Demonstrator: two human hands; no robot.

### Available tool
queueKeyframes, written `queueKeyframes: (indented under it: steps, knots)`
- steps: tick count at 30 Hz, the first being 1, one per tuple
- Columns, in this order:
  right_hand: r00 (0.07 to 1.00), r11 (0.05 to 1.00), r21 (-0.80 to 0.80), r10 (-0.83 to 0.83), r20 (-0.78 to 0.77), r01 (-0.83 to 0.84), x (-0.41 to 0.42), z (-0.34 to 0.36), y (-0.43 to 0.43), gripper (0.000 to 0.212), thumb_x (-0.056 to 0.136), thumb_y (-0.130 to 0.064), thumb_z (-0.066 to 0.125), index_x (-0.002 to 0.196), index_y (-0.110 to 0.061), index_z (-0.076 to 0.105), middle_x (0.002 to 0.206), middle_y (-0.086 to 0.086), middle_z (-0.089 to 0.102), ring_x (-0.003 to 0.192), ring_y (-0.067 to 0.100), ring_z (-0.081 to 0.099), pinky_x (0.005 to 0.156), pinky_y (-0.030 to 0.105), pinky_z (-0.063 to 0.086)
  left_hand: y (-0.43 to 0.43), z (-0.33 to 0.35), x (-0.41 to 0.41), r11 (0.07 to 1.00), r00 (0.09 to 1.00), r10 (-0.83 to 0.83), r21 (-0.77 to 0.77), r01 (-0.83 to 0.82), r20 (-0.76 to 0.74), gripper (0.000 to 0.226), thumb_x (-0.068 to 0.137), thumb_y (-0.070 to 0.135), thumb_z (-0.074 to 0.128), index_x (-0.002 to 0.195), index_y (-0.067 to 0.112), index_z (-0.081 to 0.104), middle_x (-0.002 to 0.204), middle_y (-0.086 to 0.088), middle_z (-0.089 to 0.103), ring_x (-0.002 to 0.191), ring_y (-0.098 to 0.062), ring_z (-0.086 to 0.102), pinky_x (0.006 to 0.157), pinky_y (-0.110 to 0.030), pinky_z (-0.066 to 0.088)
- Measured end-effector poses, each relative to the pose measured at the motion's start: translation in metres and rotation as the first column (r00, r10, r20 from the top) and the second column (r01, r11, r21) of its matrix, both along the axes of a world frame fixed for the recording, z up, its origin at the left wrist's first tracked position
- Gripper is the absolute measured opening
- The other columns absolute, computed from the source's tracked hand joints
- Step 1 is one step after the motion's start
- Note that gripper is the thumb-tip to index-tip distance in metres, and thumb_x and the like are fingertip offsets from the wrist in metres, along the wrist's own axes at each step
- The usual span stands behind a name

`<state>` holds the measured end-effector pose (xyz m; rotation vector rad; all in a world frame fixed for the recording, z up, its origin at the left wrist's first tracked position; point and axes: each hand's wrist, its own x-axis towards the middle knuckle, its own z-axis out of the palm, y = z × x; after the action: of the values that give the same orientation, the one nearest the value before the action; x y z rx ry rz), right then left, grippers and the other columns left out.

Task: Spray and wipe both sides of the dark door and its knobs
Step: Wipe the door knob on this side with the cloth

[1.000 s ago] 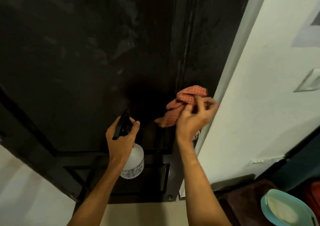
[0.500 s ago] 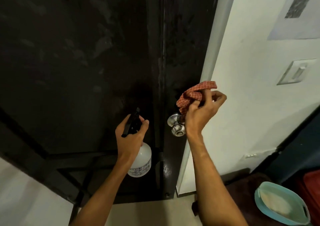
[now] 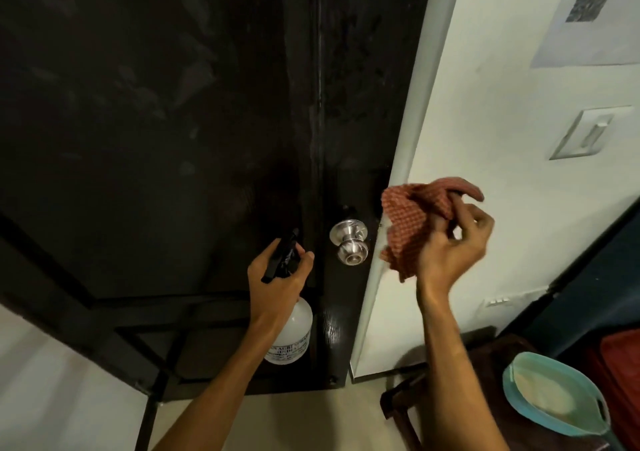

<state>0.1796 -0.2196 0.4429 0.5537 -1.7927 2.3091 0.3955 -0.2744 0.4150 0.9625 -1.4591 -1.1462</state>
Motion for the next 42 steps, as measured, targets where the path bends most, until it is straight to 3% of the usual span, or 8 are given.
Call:
queueKeyframes:
  steps: [11, 20, 23, 27, 32, 35, 40, 42]
  knots:
    - [0.97, 0.953, 0.212, 0.184, 0.158, -0.216, 0.025, -0.06, 0.017, 0.035, 0.092, 0.004, 0.067, 0.11, -0.025, 0.071, 0.115, -0.004, 0.063, 0.107, 0.001, 0.06, 0.101, 0.031, 0.053, 0.014, -0.038, -0.018, 0.978, 0.974, -0.105, 0.196, 0.065, 0.203, 0.031, 0.067, 0.063, 0.075, 0.078, 0.034, 0.07, 0.093, -0.006, 0.072, 0.095, -0.028, 0.07, 0.084, -0.047, 0.061]
    - [0.822, 0.788, 0.491, 0.525, -0.222, -0.371, 0.042, -0.052, -0.033, 0.038, 0.094, 0.005, 0.062, 0.115, -0.024, 0.073, 0.134, -0.001, 0.045, 0.125, 0.009, 0.047, 0.106, 0.014, 0.042, 0.013, -0.033, -0.004, 0.989, 0.98, -0.046, 0.145, 0.018, 0.193, 0.022, 0.086, 0.028, 0.083, 0.071, 0.029, 0.067, 0.066, 0.009, 0.066, 0.074, -0.017, 0.067, 0.067, -0.039, 0.055]
    - [0.849, 0.853, 0.149, 0.45, 0.277, -0.5, 0.047, -0.066, -0.028, 0.027, 0.099, 0.0, 0.056, 0.116, -0.014, 0.071, 0.125, 0.007, 0.058, 0.114, 0.017, 0.061, 0.088, 0.014, 0.052, 0.013, -0.038, 0.004, 0.992, 0.986, -0.044, 0.127, 0.024, 0.158, 0.023, 0.089, 0.016, 0.081, 0.072, 0.022, 0.066, 0.06, 0.011, 0.063, 0.055, -0.004, 0.06, 0.057, -0.024, 0.045]
    - [0.388, 0.754, -0.314, 0.591, 0.707, -0.577, 0.051, -0.068, -0.023, 0.034, 0.101, 0.002, 0.043, 0.123, -0.009, 0.068, 0.114, 0.016, 0.069, 0.095, 0.026, 0.068, 0.073, 0.038, 0.06, 0.012, -0.04, 0.009, 0.994, 0.99, -0.037, 0.108, 0.023, 0.132, 0.023, 0.088, 0.013, 0.08, 0.073, 0.024, 0.067, 0.06, 0.01, 0.064, 0.054, -0.005, 0.059, 0.06, -0.028, 0.045]
    - [0.896, 0.875, 0.194, 0.432, 0.102, -0.443, 0.047, -0.045, -0.048, 0.026, 0.091, 0.006, 0.06, 0.099, -0.012, 0.076, 0.128, 0.007, 0.053, 0.117, 0.016, 0.057, 0.108, 0.025, 0.046, 0.009, -0.041, 0.011, 0.993, 0.996, -0.008, 0.122, -0.003, 0.094, 0.026, 0.089, 0.009, 0.079, 0.073, 0.024, 0.065, 0.057, 0.014, 0.059, 0.049, -0.004, 0.055, 0.056, -0.022, 0.041]
    - [0.786, 0.761, 0.603, 0.518, -0.338, -0.242, 0.059, -0.056, -0.054, 0.03, 0.082, 0.007, 0.061, 0.097, -0.013, 0.077, 0.133, 0.008, 0.046, 0.125, 0.02, 0.041, 0.112, 0.019, 0.029, 0.005, -0.044, 0.012, 0.993, 0.994, -0.006, 0.117, -0.006, 0.105, 0.025, 0.089, 0.009, 0.079, 0.074, 0.023, 0.064, 0.057, 0.014, 0.059, 0.05, -0.003, 0.055, 0.055, -0.021, 0.042]
    - [0.937, 0.875, 0.341, 0.294, 0.19, -0.343, 0.049, -0.061, -0.035, 0.031, 0.093, -0.004, 0.062, 0.089, -0.032, 0.074, 0.123, 0.002, 0.052, 0.121, 0.024, 0.056, 0.106, 0.029, 0.047, 0.011, -0.045, 0.01, 0.992, 0.997, -0.031, 0.125, 0.022, 0.074, 0.02, 0.089, 0.01, 0.079, 0.077, 0.021, 0.067, 0.062, 0.014, 0.062, 0.054, -0.004, 0.057, 0.057, -0.019, 0.043]
    - [0.948, 0.854, 0.432, 0.319, 0.006, -0.291, 0.055, -0.063, -0.025, 0.026, 0.093, 0.002, 0.06, 0.098, -0.02, 0.073, 0.131, 0.0, 0.049, 0.128, 0.02, 0.05, 0.11, 0.023, 0.042, 0.007, -0.041, 0.01, 0.994, 0.998, -0.014, 0.11, 0.007, 0.066, 0.022, 0.089, 0.008, 0.078, 0.077, 0.022, 0.066, 0.061, 0.014, 0.062, 0.055, -0.003, 0.059, 0.056, -0.016, 0.045]
